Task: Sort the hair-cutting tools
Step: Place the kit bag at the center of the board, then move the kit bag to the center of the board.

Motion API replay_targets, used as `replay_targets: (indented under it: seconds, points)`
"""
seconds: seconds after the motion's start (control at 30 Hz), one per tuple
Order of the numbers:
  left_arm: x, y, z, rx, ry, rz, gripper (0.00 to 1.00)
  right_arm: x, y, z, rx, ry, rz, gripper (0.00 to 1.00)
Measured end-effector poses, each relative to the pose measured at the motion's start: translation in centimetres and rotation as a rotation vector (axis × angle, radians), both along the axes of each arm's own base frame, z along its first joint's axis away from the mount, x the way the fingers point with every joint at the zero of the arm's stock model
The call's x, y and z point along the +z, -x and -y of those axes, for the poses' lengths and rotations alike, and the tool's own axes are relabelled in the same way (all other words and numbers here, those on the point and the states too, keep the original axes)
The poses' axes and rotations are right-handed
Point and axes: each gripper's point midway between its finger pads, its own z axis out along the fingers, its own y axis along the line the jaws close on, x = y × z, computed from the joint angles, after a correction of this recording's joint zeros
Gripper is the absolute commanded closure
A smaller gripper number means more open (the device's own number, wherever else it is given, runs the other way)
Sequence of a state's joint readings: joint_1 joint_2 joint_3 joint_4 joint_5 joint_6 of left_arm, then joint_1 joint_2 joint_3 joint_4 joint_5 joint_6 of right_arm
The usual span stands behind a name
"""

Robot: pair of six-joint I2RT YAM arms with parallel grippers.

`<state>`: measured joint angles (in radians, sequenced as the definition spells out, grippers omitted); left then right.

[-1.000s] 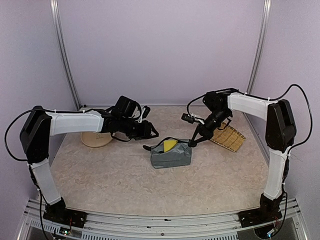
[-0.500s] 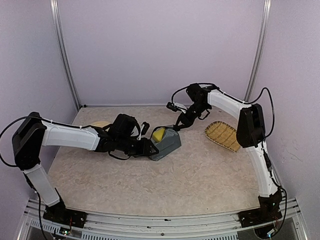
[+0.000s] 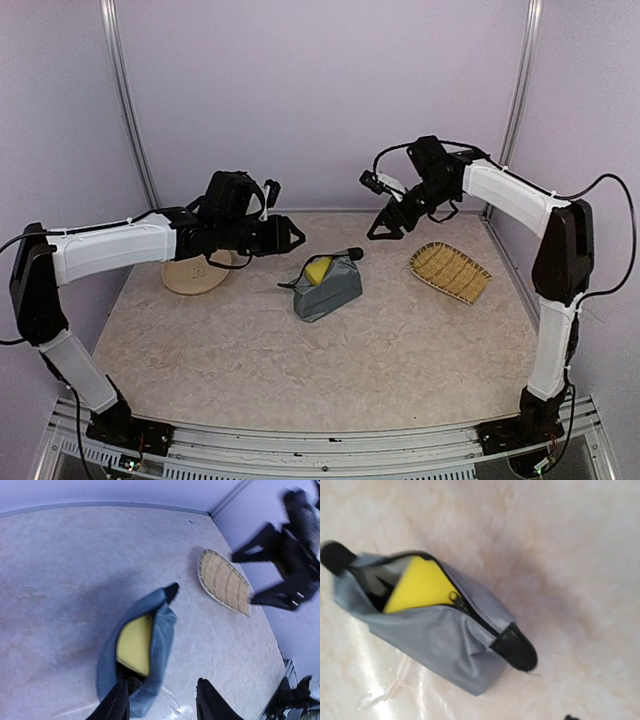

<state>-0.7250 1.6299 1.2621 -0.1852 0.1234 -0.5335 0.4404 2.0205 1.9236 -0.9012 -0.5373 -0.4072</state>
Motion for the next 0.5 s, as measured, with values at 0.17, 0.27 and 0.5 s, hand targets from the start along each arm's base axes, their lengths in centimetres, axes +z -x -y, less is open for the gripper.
replay_targets:
  seconds: [0.17,0.27,0.5]
  points:
    - [-4.4,-6.2,-2.5,0.092,-0.068,-0.041,0.90,3.0,1.9,2.7,-0.052,-0.032,0.088,0.21]
    - [-8.7,-7.6,-1.5,0.072,-0.114,-0.096,0.96,0.3,2.4,4.1,-0.099,-0.010,0.056,0.00]
    - [-14.8,-6.7,0.9,-0.017,-0.145,-0.200,0.98,-5.9,1.8,9.6,-0.289,0.034,-0.052,0.00]
